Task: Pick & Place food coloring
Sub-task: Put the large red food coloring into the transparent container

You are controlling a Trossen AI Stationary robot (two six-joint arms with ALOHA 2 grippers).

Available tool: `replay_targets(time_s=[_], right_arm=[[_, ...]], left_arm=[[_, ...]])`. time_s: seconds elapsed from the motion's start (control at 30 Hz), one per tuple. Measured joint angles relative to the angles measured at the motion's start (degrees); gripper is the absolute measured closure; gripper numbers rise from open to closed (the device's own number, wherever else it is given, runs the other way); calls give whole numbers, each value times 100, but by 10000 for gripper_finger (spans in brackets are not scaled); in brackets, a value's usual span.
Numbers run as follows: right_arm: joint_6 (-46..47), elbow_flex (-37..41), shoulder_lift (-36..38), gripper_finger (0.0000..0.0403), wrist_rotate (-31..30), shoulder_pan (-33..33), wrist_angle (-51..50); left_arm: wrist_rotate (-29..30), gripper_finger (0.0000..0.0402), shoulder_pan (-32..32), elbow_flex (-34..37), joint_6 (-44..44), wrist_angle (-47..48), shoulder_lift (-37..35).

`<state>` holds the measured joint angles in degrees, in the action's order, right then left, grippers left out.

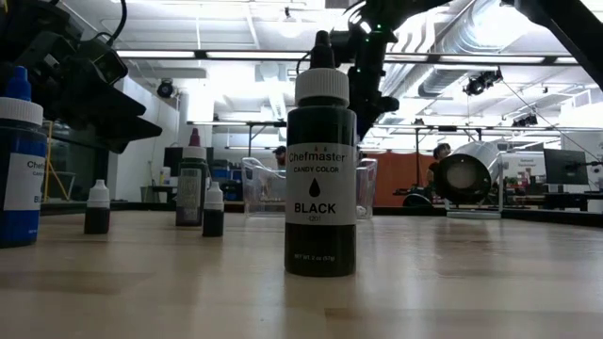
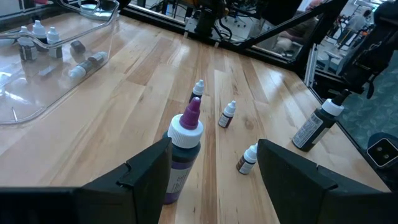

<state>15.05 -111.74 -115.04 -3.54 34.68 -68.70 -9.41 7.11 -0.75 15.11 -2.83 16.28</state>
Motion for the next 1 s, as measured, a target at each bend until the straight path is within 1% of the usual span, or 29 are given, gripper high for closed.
replay_targets(time_s=[0.13, 0.23, 0.43, 0.57, 0.83, 1.0], right_arm=[[-2, 162, -35, 298, -3, 38, 48], [-2, 352, -35, 294, 40, 63, 251], [-2, 739, -37, 299, 99, 66, 637], [-2, 940, -48, 291, 258, 117, 851], [-2, 1040, -52, 294, 300, 194, 1011], [-4, 1040, -135, 288, 351, 248, 1007]], left_arm=[[0, 167, 0, 0, 0, 0, 0], [0, 167, 0, 0, 0, 0, 0], [0, 167, 0, 0, 0, 0, 1], [0, 167, -2, 0, 0, 0, -1], [0, 167, -2, 0, 0, 0, -1], [0, 167, -1, 0, 0, -2, -1]])
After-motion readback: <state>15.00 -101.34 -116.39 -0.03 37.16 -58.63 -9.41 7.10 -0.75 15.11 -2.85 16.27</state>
